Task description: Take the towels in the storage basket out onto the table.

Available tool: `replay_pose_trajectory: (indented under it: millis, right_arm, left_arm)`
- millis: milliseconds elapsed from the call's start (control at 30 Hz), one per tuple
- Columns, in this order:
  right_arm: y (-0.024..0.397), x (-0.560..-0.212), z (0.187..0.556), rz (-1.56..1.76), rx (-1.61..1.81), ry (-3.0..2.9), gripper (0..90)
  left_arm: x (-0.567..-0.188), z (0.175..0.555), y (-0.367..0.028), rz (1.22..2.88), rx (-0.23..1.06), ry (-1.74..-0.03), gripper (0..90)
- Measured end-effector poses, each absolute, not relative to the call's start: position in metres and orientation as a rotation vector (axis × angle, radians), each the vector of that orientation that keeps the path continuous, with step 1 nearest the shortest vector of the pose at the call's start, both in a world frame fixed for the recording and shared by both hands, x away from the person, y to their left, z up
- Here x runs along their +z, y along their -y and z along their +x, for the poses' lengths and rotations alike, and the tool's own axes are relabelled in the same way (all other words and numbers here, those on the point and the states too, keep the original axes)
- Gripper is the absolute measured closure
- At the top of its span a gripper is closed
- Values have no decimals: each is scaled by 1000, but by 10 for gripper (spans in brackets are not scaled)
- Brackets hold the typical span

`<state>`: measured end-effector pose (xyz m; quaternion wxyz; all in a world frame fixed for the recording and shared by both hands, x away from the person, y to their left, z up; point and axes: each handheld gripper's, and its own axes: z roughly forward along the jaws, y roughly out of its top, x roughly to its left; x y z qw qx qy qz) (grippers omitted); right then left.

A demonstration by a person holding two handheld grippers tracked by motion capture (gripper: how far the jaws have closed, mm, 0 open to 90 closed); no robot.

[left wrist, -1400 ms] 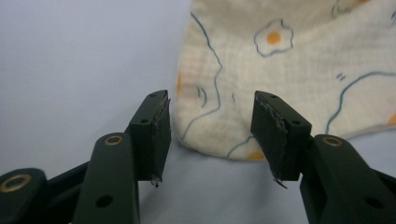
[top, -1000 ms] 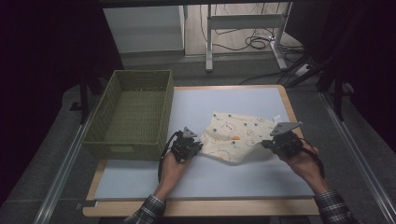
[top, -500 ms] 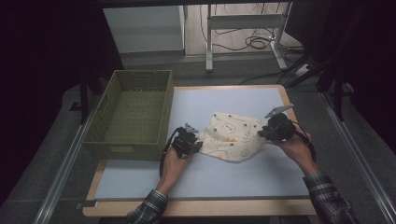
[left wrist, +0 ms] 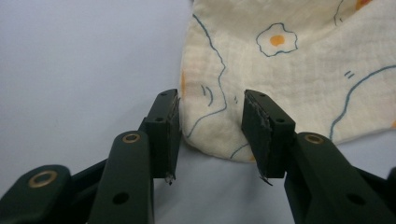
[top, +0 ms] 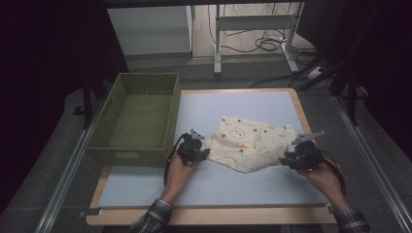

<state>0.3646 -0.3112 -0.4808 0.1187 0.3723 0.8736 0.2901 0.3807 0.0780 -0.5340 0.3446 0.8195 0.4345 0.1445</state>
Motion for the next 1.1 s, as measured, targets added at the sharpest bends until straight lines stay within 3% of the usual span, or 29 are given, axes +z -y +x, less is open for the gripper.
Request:
replay_pose_trajectory:
  millis: [133,200,233,300,367,433,633,700,833,1100]
  right_arm:
    - [314,-494,359,1107,895,-2590,522]
    - [310,-502,361,1100,893,-2585,522]
    - [308,-505,363,1090,917,-2589,543]
    - [303,-507,364,1058,971,-2581,726]
    - [298,-502,363,1000,1026,-2571,862]
    - [294,-491,358,972,1042,-2575,872]
    - [302,-448,330,942,1006,-2585,867]
    - [308,-437,318,958,1005,-2583,844]
    - [323,-428,303,995,961,-2571,695]
    - [350,-459,313,1148,915,-2512,649]
  left_arm:
    - [-534,381,-78,2127,374,-1128,561]
    - [-534,381,-78,2126,374,-1129,559]
    - [-534,381,-78,2123,372,-1129,561]
    - [-534,380,-78,2120,361,-1120,611]
    - [-534,378,-78,2118,332,-1103,754]
    - [-532,374,-77,2117,336,-1083,823]
    - [-511,349,-79,2087,312,-1026,828]
    - [-502,334,-83,2087,296,-1009,810]
    - [-498,316,-90,2102,298,-1003,652]
    - [-496,332,-80,2127,320,-1007,507]
